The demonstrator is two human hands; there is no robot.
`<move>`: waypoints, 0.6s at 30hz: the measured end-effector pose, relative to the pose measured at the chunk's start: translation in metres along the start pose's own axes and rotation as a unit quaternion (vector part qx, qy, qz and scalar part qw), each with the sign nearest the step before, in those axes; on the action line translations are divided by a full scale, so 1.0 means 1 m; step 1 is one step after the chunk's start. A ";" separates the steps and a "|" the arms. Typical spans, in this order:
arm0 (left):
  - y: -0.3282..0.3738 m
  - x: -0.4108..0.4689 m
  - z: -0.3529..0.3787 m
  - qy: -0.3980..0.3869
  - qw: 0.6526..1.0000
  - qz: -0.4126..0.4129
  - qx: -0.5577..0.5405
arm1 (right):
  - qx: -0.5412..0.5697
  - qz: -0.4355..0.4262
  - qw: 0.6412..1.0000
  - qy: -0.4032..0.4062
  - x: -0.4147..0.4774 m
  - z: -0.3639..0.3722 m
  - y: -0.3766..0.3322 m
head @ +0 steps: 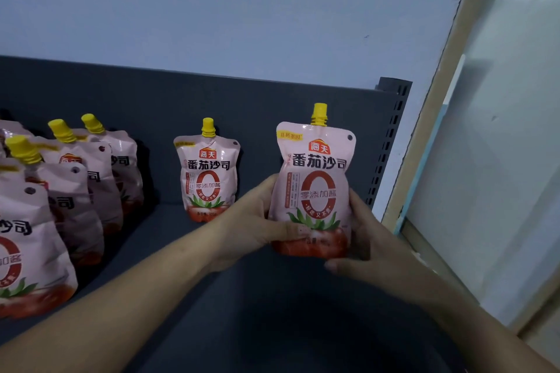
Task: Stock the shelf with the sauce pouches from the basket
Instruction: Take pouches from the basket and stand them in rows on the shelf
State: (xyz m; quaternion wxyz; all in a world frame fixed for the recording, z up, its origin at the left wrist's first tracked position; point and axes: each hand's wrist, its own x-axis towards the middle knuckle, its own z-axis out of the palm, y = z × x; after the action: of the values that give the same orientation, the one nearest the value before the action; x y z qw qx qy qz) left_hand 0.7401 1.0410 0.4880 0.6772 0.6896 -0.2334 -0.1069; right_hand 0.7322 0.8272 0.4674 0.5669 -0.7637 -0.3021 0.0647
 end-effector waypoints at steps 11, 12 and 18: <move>-0.056 0.051 -0.023 0.084 0.971 0.006 0.225 | -0.064 0.039 0.989 0.127 0.060 -0.010 0.058; -0.061 0.054 -0.025 0.101 0.959 0.009 0.263 | -0.074 0.035 0.988 0.130 0.065 -0.011 0.064; -0.083 0.067 -0.030 0.225 0.907 -0.018 0.356 | -0.155 0.055 0.978 0.124 0.093 -0.025 0.080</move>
State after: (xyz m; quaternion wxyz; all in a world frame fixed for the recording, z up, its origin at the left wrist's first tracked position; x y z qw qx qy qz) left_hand 0.8273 1.0340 0.4196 0.4193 0.8946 -0.0847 0.1292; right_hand 0.8497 0.8425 0.4262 0.4700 -0.8600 -0.1931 -0.0473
